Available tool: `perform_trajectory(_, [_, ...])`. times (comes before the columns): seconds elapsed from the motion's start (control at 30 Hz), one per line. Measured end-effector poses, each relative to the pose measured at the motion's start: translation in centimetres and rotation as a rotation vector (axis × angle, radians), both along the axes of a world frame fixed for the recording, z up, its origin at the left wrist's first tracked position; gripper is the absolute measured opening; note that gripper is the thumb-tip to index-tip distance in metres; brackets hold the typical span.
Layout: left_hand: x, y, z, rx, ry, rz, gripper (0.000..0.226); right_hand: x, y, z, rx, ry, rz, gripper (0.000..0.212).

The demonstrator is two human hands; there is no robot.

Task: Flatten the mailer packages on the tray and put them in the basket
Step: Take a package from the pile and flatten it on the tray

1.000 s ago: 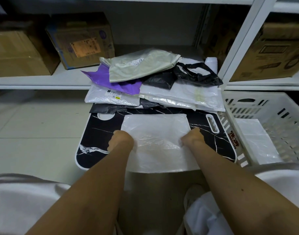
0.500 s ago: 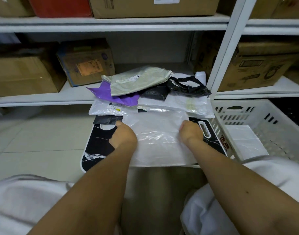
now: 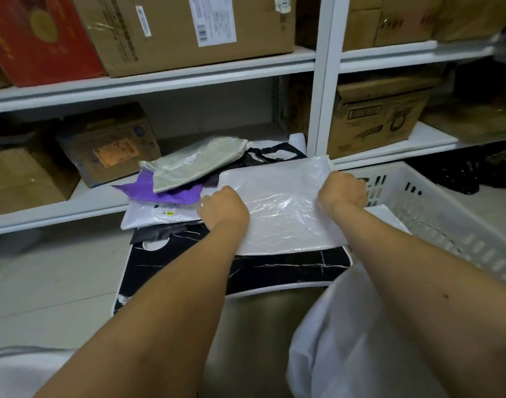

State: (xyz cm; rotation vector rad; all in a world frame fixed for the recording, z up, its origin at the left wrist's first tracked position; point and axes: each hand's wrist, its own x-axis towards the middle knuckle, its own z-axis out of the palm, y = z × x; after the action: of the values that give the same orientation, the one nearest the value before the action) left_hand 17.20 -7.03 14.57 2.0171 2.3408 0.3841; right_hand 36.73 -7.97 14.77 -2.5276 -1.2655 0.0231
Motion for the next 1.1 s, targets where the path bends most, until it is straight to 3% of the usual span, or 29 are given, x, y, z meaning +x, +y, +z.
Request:
perform_trajectory(0.2, [7.8, 1.0, 1.1, -0.012, -0.036, -0.268, 0.024, 8.0, -0.8, 0.8, -0.084, -0.079, -0.245, 0.023])
perform_trajectory(0.43, [17.3, 1.7, 0.5, -0.148, -0.064, -0.544, 0.011, 17.2, -2.5, -1.9, -0.090, 0.013, -0.384, 0.032])
perform_trajectory(0.6, [23.0, 1.7, -2.2, -0.253, 0.090, -0.797, 0.019, 23.0, -3.7, -5.3, -0.147, 0.089, -0.459, 0.034])
perform_trajectory(0.7, [25.9, 1.7, -4.2, -0.467, 0.262, -1.031, 0.022, 25.2, -4.2, -7.3, -0.221, 0.150, -0.473, 0.039])
perform_trajectory(0.83, [28.7, 1.9, -6.1, -0.740, 0.488, -1.149, 0.041, 26.5, -4.5, -9.8, -0.399, 0.115, -0.391, 0.045])
perform_trajectory(0.93, [30.4, 2.3, -8.1, -0.862, 0.608, -1.207, 0.044, 27.5, -4.4, -13.6, -0.451, 0.169, -0.374, 0.063])
perform_trajectory(1.03, [31.7, 1.7, -9.7, -0.882, 0.649, -1.254, 0.041, 28.3, -4.1, -17.5, -0.376, 0.344, -0.458, 0.104])
perform_trajectory(1.1, [32.3, 1.3, -11.0, -0.900, 0.675, -1.300, 0.040, 28.5, -4.0, -19.6, -0.433, 0.386, -0.442, 0.123])
